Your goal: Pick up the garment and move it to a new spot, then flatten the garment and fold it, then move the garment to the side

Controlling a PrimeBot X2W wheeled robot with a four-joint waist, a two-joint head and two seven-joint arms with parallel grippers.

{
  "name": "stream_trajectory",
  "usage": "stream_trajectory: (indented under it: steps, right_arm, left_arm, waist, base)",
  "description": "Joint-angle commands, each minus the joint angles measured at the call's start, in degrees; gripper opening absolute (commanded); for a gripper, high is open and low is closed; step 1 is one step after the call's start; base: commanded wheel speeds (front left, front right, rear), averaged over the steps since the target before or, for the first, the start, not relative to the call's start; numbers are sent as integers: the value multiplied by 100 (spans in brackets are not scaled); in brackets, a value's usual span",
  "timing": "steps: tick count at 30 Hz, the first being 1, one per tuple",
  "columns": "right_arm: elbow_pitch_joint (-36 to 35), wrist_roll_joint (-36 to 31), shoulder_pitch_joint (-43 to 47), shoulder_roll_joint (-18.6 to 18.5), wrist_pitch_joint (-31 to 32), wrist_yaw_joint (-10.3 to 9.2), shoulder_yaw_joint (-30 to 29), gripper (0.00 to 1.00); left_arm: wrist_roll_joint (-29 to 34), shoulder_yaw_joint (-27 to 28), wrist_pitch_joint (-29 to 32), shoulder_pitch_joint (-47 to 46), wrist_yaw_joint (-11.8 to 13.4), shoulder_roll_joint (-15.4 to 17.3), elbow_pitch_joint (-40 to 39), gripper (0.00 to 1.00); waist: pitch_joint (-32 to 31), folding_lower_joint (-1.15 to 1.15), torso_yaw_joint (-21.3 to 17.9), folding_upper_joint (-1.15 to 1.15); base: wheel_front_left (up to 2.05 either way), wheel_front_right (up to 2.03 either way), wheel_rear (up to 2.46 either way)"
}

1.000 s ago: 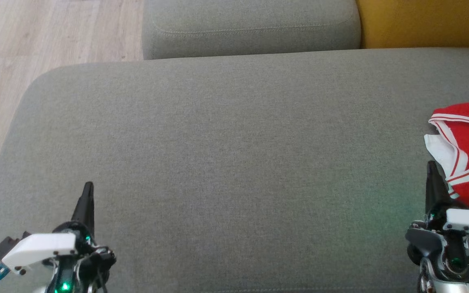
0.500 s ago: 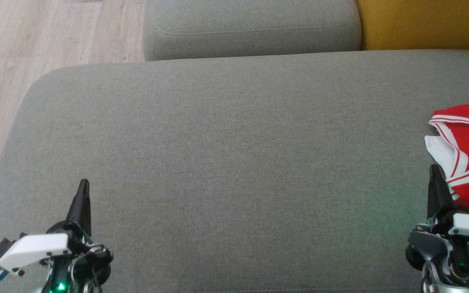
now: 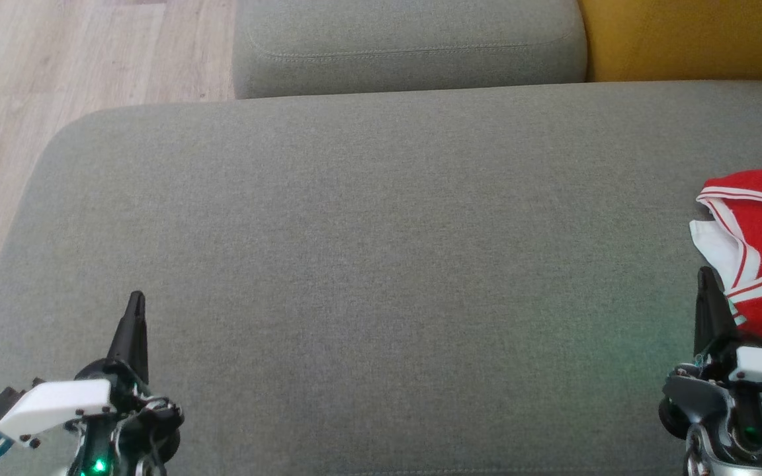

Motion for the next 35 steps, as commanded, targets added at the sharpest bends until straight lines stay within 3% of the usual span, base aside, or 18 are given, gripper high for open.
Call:
stream_trajectory:
  steps: [1, 35]
  right_arm:
    - [-221, 40, -147, -25, 39, -4, 119, 0]
    - [-221, 40, -147, -25, 38, -4, 120, 0]
  left_arm:
    - [-24, 203, 44, -344, -41, 105, -222, 0]
    - [-24, 203, 44, -344, -41, 105, -222, 0]
  waist:
    - [0, 0, 0, 0]
    - [0, 0, 0, 0]
  base:
    - [0, 0, 0]
    - [0, 0, 0]
